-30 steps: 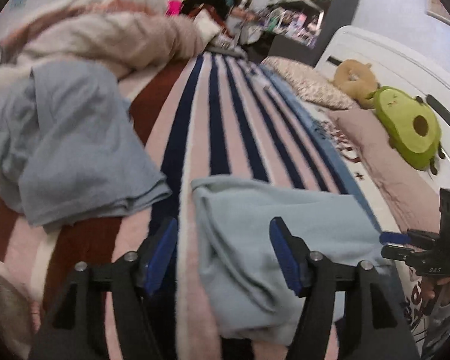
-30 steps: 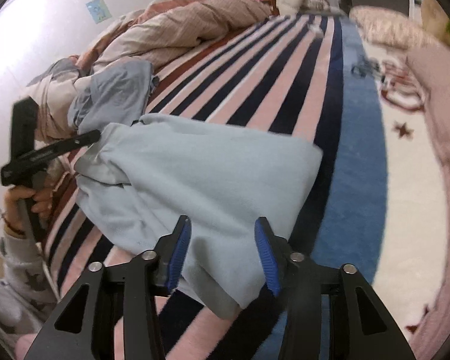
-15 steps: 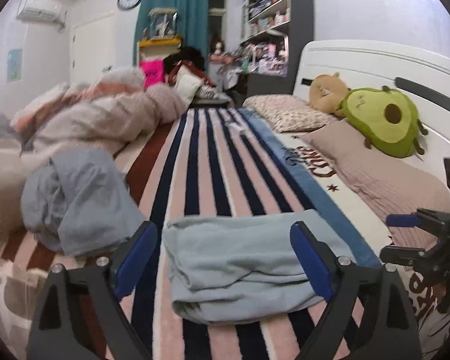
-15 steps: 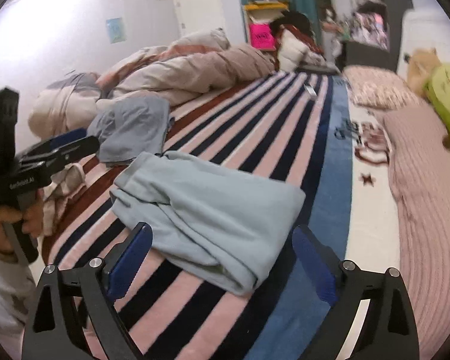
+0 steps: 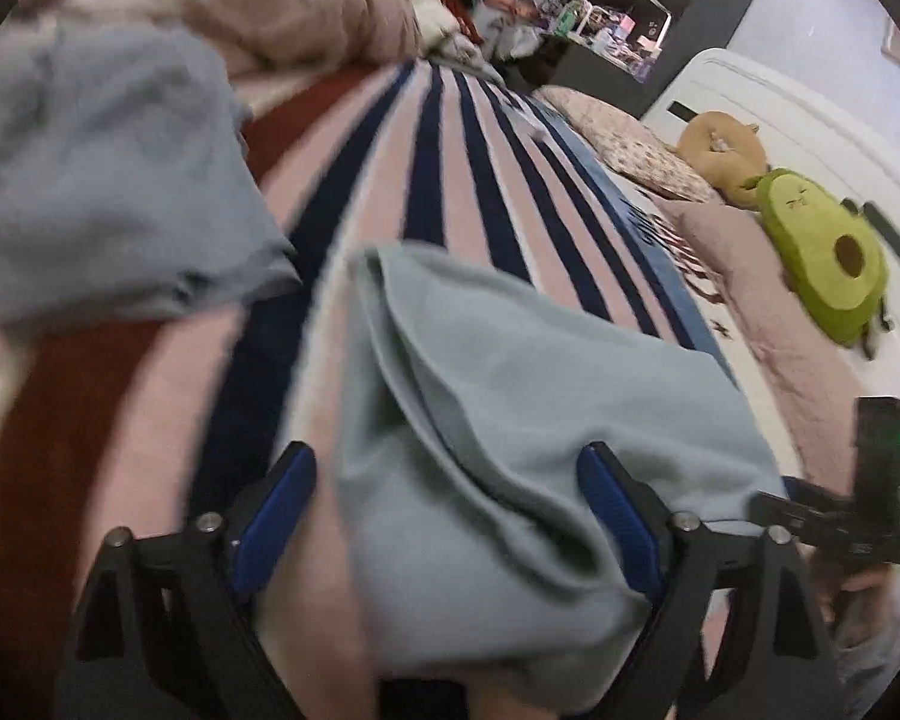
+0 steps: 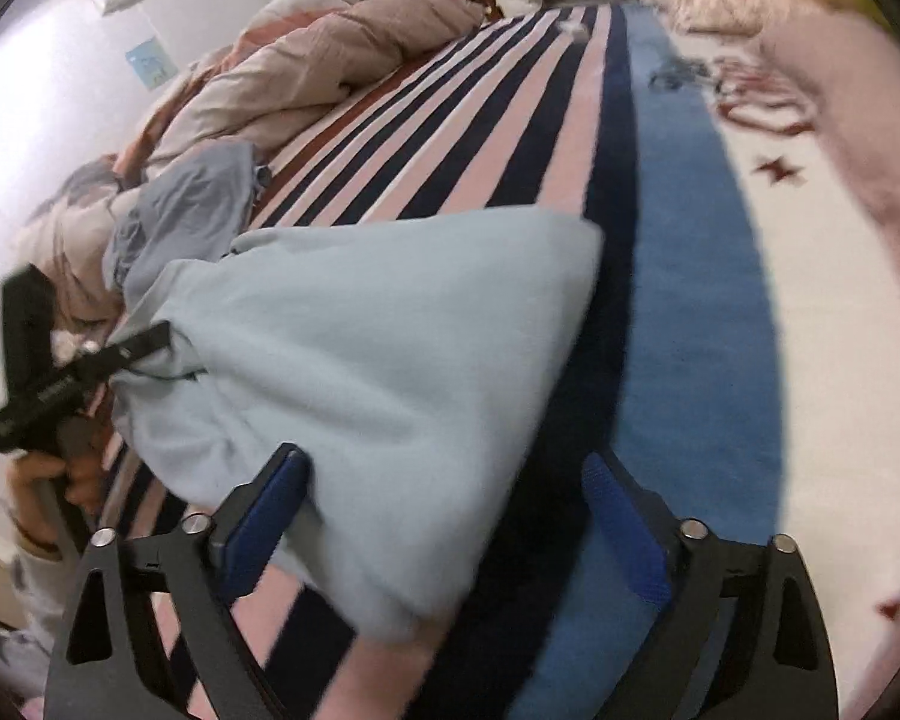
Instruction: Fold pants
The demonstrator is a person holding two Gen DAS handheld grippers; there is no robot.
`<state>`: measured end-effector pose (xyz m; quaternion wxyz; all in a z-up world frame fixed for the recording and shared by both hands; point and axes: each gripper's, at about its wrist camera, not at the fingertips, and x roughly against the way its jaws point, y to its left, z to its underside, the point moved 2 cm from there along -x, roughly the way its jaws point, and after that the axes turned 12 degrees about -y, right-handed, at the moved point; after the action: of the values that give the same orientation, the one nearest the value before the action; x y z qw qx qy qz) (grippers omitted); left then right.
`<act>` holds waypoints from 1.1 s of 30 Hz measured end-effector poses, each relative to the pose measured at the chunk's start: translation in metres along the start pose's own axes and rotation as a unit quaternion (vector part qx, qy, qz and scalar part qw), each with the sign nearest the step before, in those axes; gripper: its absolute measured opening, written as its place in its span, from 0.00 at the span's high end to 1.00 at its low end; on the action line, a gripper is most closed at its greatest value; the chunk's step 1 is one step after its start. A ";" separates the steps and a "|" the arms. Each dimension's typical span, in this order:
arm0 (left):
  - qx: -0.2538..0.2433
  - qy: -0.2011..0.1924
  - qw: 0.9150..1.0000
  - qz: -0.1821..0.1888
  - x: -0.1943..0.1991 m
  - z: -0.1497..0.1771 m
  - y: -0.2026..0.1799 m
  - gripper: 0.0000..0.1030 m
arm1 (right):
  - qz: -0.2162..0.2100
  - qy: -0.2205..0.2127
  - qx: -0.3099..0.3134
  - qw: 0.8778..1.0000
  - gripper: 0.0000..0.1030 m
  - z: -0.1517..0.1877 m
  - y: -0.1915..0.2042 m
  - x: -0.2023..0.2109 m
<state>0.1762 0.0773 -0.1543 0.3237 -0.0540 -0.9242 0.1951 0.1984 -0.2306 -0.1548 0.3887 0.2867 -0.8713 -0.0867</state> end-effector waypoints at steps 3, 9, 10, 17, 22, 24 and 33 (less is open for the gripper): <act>-0.001 0.004 1.000 0.015 -0.004 0.003 -0.005 0.61 | -0.017 -0.001 0.001 1.000 0.56 -0.003 0.007 -0.009; -0.041 -0.065 0.996 0.038 0.052 -0.025 -0.028 0.77 | -0.003 -0.041 0.061 0.997 0.78 -0.025 0.054 0.012; -0.046 -0.084 0.995 0.038 0.070 -0.034 -0.029 0.77 | -0.012 -0.051 0.074 0.996 0.79 -0.034 0.071 0.019; -0.075 -0.206 0.975 -0.024 0.236 -0.091 0.021 0.77 | -0.110 -0.094 0.152 0.978 0.79 -0.074 0.220 0.048; -0.070 -0.228 0.962 -0.134 0.321 -0.094 0.102 0.77 | -0.191 -0.079 0.190 0.960 0.79 -0.071 0.332 0.023; -0.057 -0.221 0.957 -0.177 0.339 -0.086 0.138 0.77 | -0.215 -0.067 0.207 0.952 0.79 -0.062 0.369 0.006; 0.021 -0.167 0.952 -0.256 0.333 -0.032 0.260 0.77 | -0.262 0.028 0.241 0.934 0.79 0.002 0.453 -0.084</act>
<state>-0.0724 0.4020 -0.0420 0.2046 0.2249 -0.9436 0.1310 0.0459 0.1884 -0.0402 0.2953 0.5920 -0.7490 0.0354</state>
